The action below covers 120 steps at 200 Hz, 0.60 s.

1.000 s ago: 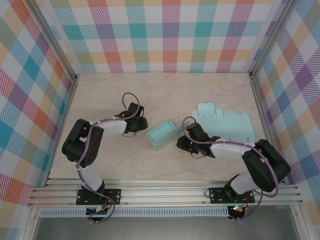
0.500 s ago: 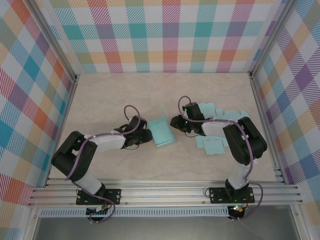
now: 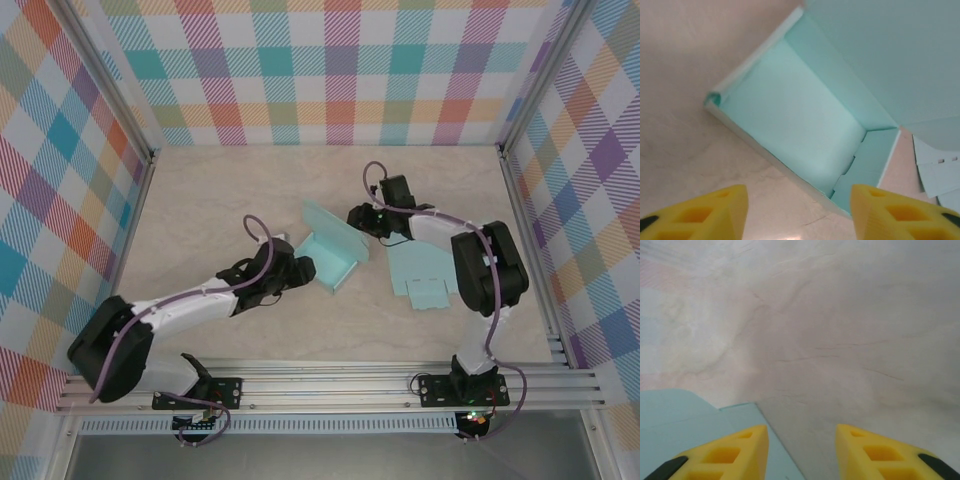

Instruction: Fold the paper box

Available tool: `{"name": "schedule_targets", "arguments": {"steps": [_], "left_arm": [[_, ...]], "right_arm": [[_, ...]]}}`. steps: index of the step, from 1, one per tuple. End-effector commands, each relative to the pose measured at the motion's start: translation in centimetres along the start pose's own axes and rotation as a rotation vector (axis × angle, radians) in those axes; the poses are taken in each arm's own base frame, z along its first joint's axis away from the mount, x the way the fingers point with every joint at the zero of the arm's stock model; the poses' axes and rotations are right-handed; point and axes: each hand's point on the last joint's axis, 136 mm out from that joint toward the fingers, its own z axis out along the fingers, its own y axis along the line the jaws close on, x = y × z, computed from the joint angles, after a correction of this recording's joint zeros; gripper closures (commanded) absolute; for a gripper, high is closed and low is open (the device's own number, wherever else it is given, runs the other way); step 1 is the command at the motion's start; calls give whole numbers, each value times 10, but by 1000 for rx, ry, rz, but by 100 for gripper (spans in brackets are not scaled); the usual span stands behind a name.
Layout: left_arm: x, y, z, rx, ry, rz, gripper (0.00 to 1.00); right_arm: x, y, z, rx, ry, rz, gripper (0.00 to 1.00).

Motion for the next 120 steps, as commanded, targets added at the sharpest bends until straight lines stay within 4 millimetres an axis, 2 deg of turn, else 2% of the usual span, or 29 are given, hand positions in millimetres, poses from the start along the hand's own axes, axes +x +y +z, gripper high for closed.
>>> {"name": "schedule_targets", "arguments": {"steps": [1, 17, 33, 57, 90, 120], "left_arm": [[-48, 1, -34, -57, -146, 159, 25], [-78, -1, -45, -36, -196, 248, 11], [-103, -2, -45, -3, -214, 350, 1], [-133, 3, -28, 51, -196, 462, 0], [-139, -12, 1, 275, -97, 644, 1], [-132, -16, 25, 384, 36, 765, 5]], "right_arm": [[-6, -10, -50, 160, -45, -100, 58], [-1, -18, -78, 238, -77, -125, 55], [7, -26, -104, 295, -110, -136, 51], [23, -23, -137, 291, -138, -157, 46], [45, -1, -168, 184, -146, -204, 41], [64, 25, -178, 96, -120, -281, 38]]}}
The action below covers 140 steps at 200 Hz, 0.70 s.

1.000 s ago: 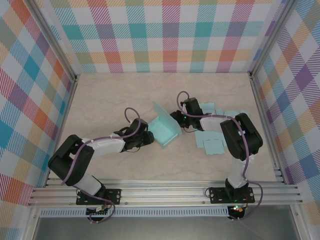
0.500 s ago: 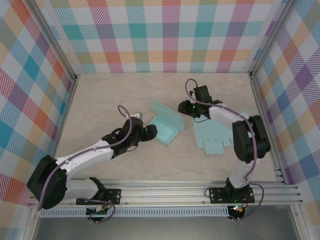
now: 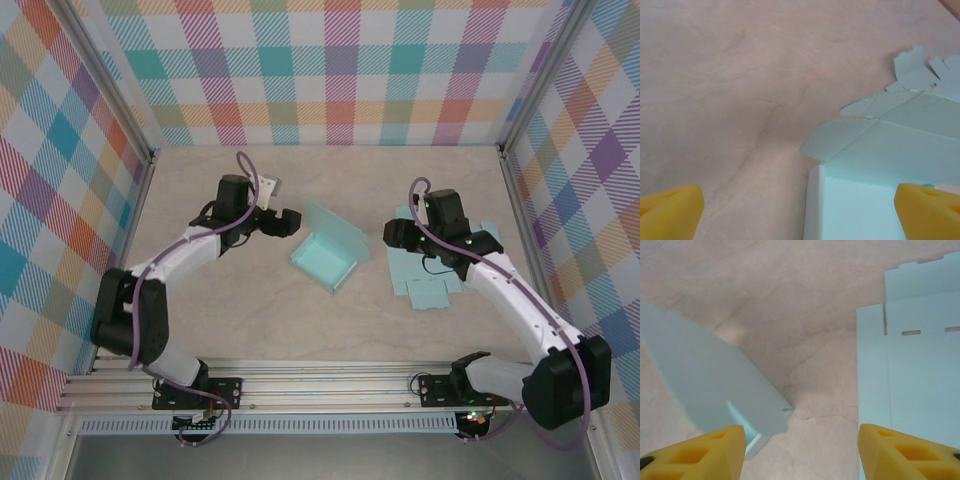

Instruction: Fold the paper box

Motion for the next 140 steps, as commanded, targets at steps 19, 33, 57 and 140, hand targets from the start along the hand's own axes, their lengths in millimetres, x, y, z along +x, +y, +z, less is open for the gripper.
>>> {"name": "schedule_targets", "arguments": {"steps": [19, 33, 57, 140], "left_arm": [[-1, -25, 18, 246, 67, 265, 6], [0, -22, 25, 250, 71, 299, 6], [2, -26, 31, 292, 89, 329, 11], [7, -30, 53, 335, 180, 350, 22]], "right_arm": [[24, 28, -8, -78, 70, -119, 36], [26, 33, -3, -77, 82, -146, 36], [28, 42, 9, -59, 112, -205, 35], [37, 54, 47, -11, 190, -301, 43]]}}
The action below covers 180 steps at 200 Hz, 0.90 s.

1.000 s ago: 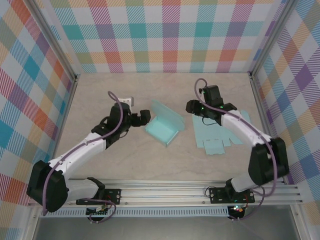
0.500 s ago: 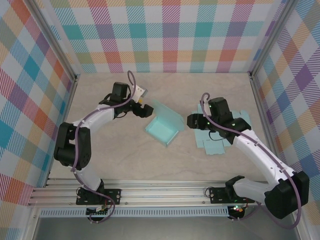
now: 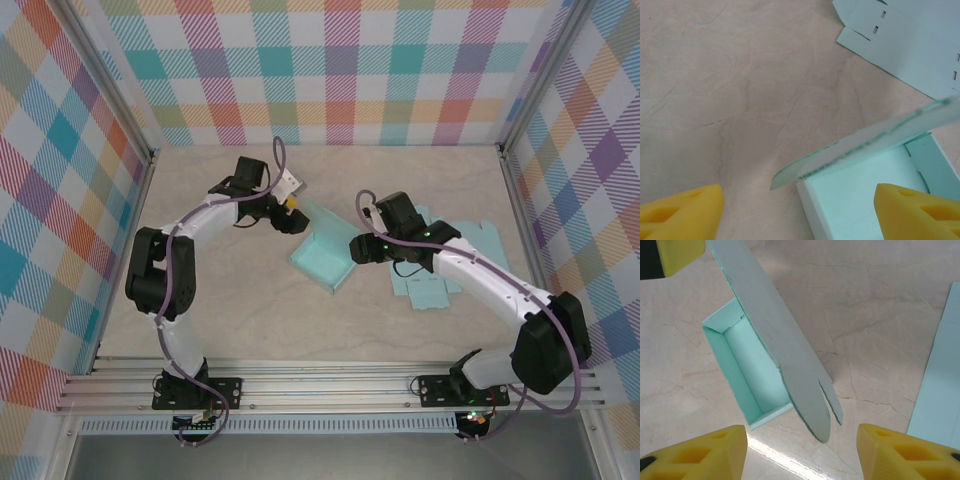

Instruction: Fold the paper box

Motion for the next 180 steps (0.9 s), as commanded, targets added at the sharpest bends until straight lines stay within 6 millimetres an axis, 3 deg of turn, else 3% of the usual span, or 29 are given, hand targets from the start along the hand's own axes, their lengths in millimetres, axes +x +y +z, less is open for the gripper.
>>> {"name": "schedule_targets", "arguments": {"steps": [1, 57, 91, 120, 157, 180], "left_arm": [[-4, -9, 4, 46, 18, 37, 22], [-10, -10, 13, 58, 41, 60, 36], [-12, -11, 16, 64, 50, 77, 38], [-14, -11, 18, 67, 58, 79, 51], [-14, -12, 19, 57, 74, 63, 89], [-18, -9, 18, 1, 57, 52, 97]], "right_arm": [[-5, 0, 2, 20, -3, -30, 44], [-4, -1, 18, 25, 26, -35, 62], [-8, -1, 24, 33, 30, -48, 73], [-10, -2, 29, 41, 37, -55, 81], [-14, -5, 33, 70, 34, -60, 92], [-21, -11, 31, 112, 12, -59, 96]]}}
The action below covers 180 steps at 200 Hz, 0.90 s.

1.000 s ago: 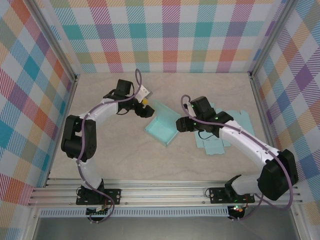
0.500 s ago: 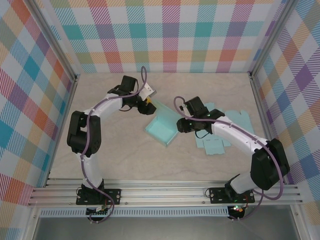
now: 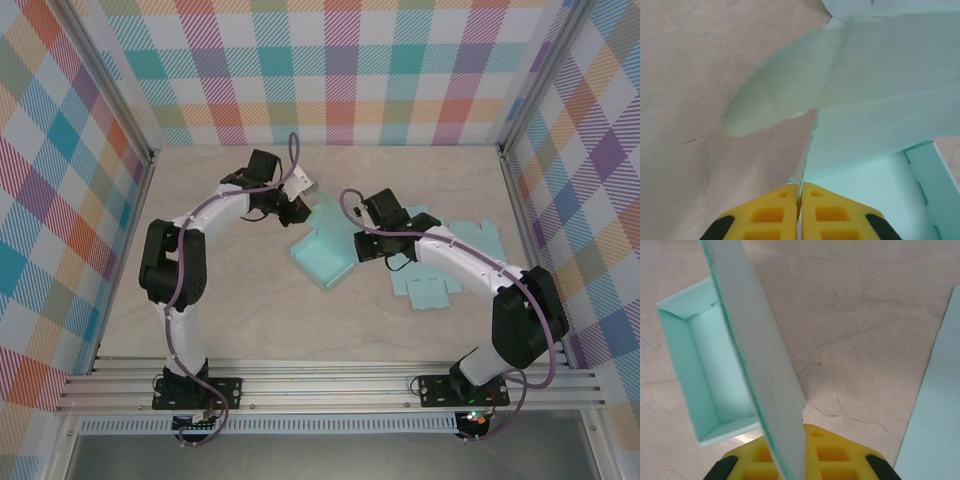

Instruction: Fold the paper box

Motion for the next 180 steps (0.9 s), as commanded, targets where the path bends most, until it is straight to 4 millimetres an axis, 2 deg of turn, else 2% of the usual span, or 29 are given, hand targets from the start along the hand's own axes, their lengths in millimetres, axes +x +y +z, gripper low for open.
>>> {"name": "schedule_targets", "arguments": {"steps": [1, 31, 58, 95, 123, 180], "left_arm": [[-9, 0, -2, -52, -8, -5, 97], [-21, -3, -10, -115, -78, -20, 97], [-36, 5, -24, -241, -167, -71, 99], [-38, 11, -49, -405, -258, -175, 100], [-35, 7, -60, -470, -315, -264, 100], [-21, 1, -57, -629, -357, -436, 100]], "right_arm": [[-16, -3, -5, 45, -42, -13, 96], [-27, -13, -7, 114, -78, -21, 97], [-39, -27, -8, 206, -111, -11, 97], [-56, -41, -2, 311, -148, 0, 96], [-75, -40, 7, 326, -190, 7, 97], [-123, -16, 27, 219, -298, 58, 96]]}}
